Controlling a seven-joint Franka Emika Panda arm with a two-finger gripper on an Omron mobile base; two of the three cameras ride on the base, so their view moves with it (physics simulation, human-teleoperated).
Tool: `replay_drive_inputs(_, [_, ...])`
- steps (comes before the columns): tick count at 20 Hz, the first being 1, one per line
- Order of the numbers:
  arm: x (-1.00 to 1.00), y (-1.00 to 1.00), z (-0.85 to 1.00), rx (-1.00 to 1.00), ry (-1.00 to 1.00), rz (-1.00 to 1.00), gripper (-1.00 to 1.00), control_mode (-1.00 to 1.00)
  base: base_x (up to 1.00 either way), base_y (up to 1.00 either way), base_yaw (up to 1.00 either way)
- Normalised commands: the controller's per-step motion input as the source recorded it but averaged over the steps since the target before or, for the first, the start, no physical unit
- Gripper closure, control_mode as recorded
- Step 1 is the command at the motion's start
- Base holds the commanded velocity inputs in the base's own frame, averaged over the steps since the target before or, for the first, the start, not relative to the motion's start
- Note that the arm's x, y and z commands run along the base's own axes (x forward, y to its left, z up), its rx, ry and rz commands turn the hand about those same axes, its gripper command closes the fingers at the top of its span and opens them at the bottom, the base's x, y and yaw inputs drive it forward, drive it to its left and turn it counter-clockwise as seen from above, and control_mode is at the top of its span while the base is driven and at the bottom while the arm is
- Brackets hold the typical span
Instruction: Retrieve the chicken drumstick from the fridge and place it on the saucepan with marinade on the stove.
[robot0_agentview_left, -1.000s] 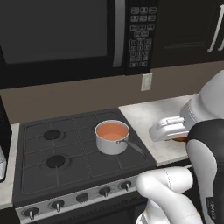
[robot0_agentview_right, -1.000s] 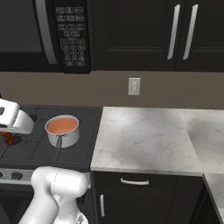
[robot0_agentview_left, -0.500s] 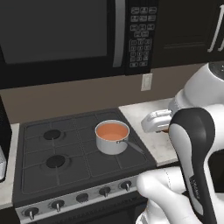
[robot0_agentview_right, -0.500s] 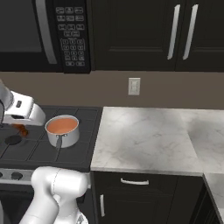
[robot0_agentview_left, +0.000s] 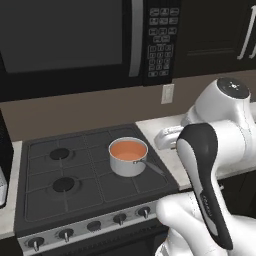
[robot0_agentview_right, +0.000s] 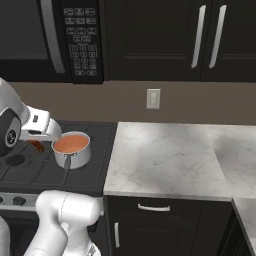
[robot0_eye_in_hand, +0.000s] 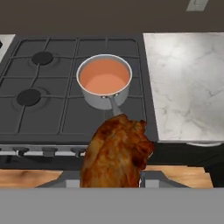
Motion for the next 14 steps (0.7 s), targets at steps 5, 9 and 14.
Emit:
replay_drive_inputs(5, [0.56, 0.00, -0.14, 0.00, 0.00, 0.00, 1.00, -1.00, 0.00, 0.00, 0.00])
replay_drive_inputs(9, [0.57, 0.08, -0.25, 0.00, 0.00, 0.00, 1.00, -1.00, 0.00, 0.00, 0.00])
replay_drive_inputs(14, [0.45, 0.25, -0.36, -0.02, 0.00, 0.00, 1.00, -1.00, 0.00, 0.00, 0.00])
